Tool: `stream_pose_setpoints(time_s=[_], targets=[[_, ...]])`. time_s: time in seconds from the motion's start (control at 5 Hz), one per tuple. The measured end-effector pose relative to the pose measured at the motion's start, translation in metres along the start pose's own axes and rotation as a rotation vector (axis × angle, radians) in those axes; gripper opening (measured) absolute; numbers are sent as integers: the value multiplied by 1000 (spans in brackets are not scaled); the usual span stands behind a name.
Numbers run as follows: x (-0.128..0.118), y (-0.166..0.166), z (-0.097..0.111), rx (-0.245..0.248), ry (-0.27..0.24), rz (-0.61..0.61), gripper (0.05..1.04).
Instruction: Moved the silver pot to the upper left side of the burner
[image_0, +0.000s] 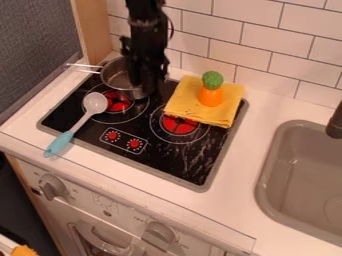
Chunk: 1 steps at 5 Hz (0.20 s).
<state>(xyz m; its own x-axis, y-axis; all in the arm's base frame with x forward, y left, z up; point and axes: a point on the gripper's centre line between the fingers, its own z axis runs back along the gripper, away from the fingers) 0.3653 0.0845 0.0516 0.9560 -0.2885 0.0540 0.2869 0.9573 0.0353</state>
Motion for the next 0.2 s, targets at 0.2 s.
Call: stream_pose_setpoints(time_s=[0.2], targets=[[-5,-8,24,12,-58,54,857]])
